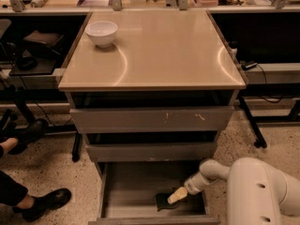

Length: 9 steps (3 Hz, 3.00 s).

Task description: Pick sponge from bottom drawer and place on counter

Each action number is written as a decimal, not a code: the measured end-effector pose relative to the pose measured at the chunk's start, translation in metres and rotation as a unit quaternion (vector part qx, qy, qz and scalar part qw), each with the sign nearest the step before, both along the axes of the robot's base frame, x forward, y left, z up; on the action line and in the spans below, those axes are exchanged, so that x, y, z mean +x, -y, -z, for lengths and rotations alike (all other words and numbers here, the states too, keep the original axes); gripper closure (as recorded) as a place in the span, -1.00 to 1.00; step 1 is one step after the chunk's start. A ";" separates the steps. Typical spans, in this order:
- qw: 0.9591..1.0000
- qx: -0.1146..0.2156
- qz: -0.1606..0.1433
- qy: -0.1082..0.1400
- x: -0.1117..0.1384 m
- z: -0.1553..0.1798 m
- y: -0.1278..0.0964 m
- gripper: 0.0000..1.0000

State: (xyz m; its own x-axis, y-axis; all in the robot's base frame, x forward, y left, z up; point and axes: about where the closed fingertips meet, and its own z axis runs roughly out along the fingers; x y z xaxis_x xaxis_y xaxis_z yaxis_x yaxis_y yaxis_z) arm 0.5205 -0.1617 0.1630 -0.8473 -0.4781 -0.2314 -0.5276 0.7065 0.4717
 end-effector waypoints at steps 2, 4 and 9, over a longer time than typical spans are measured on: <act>0.993 0.021 0.113 -0.009 -0.039 0.024 -0.036 -1.00; 0.986 0.018 0.163 0.004 -0.036 0.032 -0.041 -1.00; 0.966 0.118 0.191 0.131 -0.025 0.007 -0.069 -1.00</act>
Offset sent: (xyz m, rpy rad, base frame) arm 0.0175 0.0284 -0.0548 0.0072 -0.2966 -0.7692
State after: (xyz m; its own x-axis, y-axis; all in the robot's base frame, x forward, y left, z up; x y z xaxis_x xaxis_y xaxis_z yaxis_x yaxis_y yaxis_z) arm 0.4958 -0.0925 0.1560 -0.8493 -0.0493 -0.5256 -0.3720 0.7624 0.5296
